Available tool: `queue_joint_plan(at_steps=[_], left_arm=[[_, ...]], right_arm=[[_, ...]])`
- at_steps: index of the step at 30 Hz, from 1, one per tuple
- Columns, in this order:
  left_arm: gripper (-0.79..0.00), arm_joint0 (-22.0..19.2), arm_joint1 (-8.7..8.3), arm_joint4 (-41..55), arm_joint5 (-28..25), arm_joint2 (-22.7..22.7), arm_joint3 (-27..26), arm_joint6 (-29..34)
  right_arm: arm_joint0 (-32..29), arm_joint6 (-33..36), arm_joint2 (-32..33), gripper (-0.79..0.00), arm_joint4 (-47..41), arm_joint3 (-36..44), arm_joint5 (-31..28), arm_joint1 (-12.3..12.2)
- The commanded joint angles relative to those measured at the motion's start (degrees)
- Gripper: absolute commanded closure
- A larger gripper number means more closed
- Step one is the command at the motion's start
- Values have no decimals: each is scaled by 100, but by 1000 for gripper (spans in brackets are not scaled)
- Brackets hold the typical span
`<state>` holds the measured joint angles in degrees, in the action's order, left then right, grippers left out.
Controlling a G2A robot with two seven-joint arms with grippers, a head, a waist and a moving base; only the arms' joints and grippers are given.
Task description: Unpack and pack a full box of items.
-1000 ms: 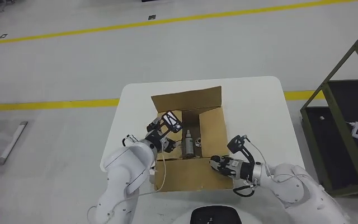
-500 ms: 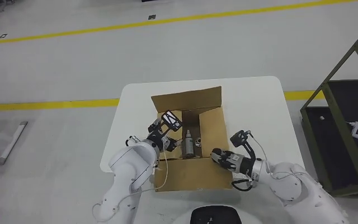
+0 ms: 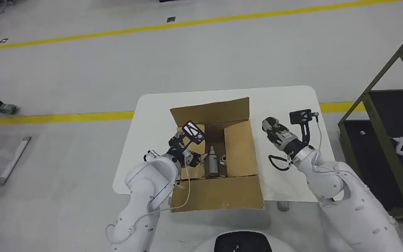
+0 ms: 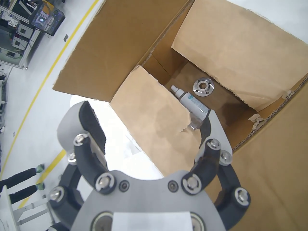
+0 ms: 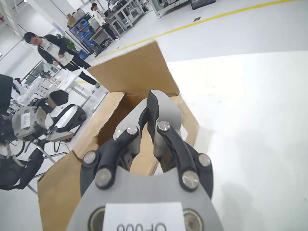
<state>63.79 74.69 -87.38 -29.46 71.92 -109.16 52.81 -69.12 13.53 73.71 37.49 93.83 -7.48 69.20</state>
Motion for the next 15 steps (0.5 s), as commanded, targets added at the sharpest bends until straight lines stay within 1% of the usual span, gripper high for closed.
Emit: queue_joint_plan(at_steps=[1,15], left_arm=[[-785,-31,-2,-5,-49,-37,24,-6],[-785,-31,-2,-5,-49,-37,24,-6]], right_arm=[[137,-28,-94,0,60,-119,38,18],[141,-72,-104,0,20,-128,22,26]])
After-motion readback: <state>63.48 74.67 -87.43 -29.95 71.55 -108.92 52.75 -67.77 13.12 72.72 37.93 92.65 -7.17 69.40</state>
